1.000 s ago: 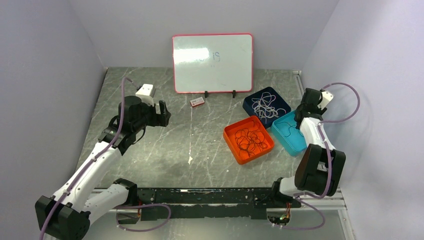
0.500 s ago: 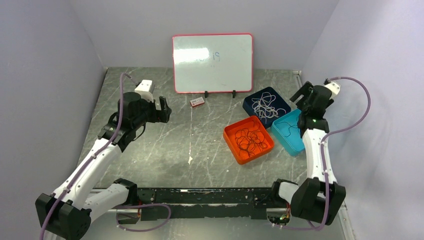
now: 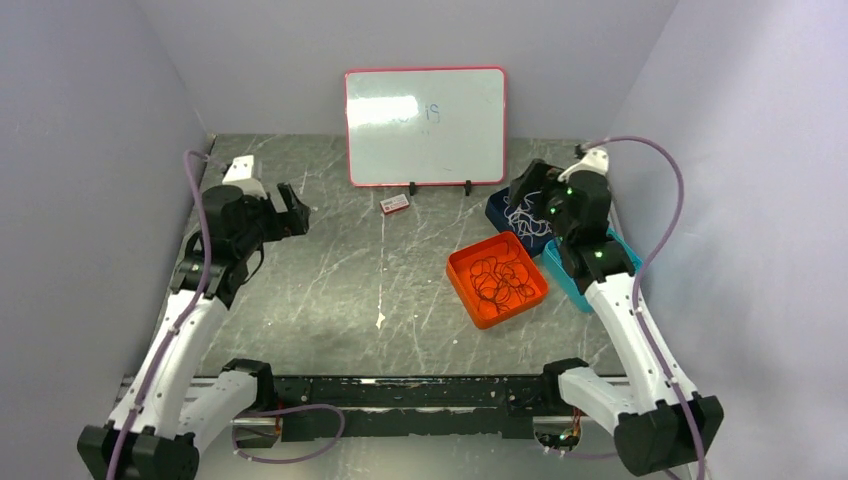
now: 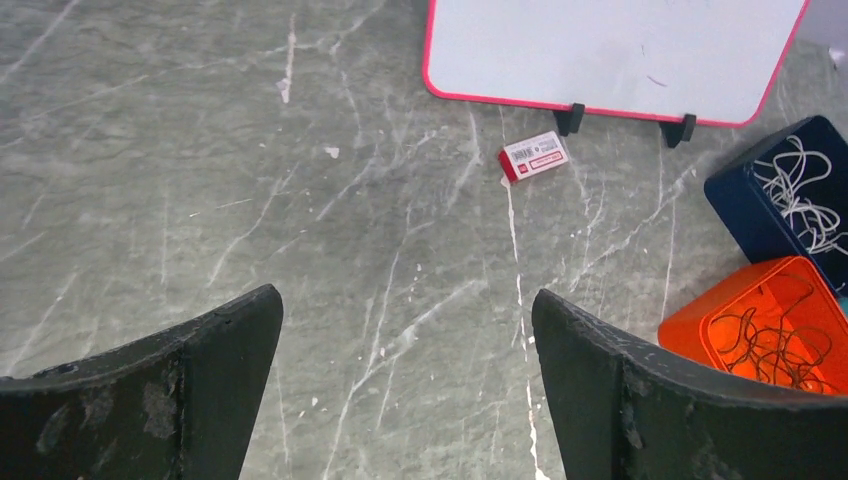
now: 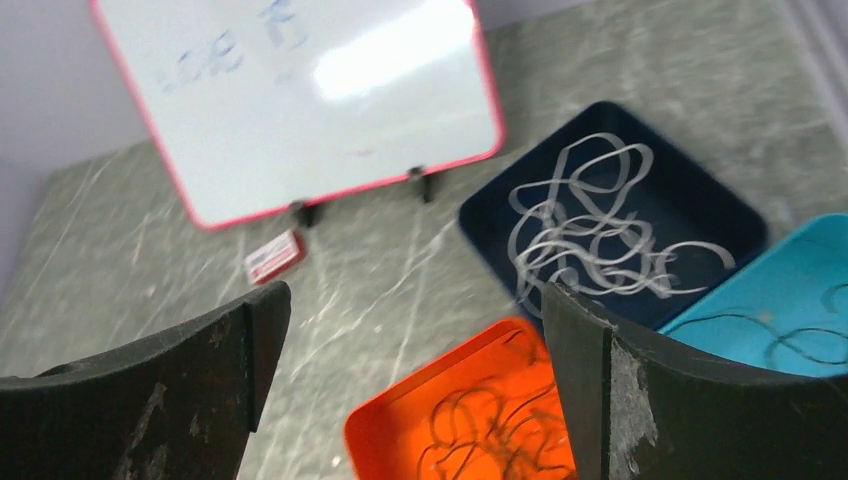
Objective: Untangle the cables
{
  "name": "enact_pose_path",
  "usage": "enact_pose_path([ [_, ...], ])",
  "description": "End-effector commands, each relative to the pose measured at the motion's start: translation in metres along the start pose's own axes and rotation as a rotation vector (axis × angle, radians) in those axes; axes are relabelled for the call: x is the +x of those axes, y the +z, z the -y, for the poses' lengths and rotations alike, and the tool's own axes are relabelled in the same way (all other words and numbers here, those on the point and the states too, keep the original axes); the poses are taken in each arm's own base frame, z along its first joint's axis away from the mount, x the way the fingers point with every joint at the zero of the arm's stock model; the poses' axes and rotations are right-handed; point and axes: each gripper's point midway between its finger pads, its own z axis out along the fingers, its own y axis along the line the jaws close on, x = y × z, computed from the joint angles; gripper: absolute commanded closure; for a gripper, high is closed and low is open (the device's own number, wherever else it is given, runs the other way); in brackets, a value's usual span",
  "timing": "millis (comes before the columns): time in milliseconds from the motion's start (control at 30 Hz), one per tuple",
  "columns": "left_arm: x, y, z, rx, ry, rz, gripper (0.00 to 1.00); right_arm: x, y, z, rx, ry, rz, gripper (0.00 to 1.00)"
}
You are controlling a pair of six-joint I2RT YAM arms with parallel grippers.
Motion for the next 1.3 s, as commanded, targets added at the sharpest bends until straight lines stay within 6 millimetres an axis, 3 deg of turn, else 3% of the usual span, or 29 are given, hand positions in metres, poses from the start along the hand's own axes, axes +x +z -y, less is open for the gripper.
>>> enact_pose_path([
  [0, 0.008, -0.024, -0.012, -0.032, -0.036, 0.006, 0.01, 0.026, -0.017, -0.037, -0.083, -0.034, -0.050, 0.00],
  [267, 0.020, -0.049, -0.023, -0.061, -0.042, 0.077, 0.01, 0.094, -0.042, -0.103, -0.284, -0.151, -0.131, 0.00],
  [367, 0.023, -0.052, -0.025, -0.058, -0.059, 0.107, 0.01, 0.113, -0.040, -0.109, -0.304, -0.194, -0.154, 0.00],
  [500, 0.018, -0.056, -0.023, -0.041, -0.102, 0.177, 0.01, 0.125, -0.036, -0.099, -0.245, -0.210, -0.173, 0.00],
  [767, 0.015, -0.052, -0.026, -0.063, -0.090, 0.169, 0.01, 0.114, -0.048, -0.080, -0.226, -0.178, -0.075, 0.00],
  [1033, 0.015, -0.053, -0.028, -0.074, -0.092, 0.169, 0.01, 0.124, -0.047, -0.065, -0.173, -0.233, -0.113, 0.00],
  [1267, 0.015, -0.051, -0.029, -0.083, -0.095, 0.167, 0.01, 0.131, -0.043, -0.067, -0.180, -0.236, -0.121, 0.00],
])
